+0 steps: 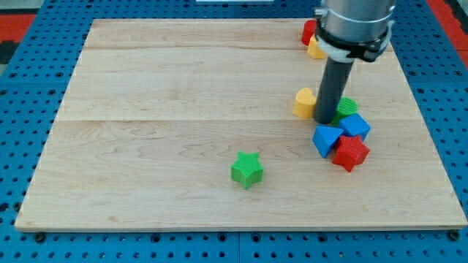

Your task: Slide yellow heart to the bottom left of the yellow hexagon

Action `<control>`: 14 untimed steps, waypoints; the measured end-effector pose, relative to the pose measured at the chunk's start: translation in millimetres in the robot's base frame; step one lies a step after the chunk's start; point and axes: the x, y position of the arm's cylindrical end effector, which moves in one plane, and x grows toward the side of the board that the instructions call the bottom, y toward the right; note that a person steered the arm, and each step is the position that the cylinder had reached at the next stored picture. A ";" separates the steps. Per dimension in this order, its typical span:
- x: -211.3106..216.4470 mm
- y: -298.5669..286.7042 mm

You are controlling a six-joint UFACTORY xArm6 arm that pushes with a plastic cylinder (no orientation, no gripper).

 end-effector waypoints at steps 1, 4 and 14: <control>-43.6 -0.8; -24.0 -102.5; -148.3 -56.0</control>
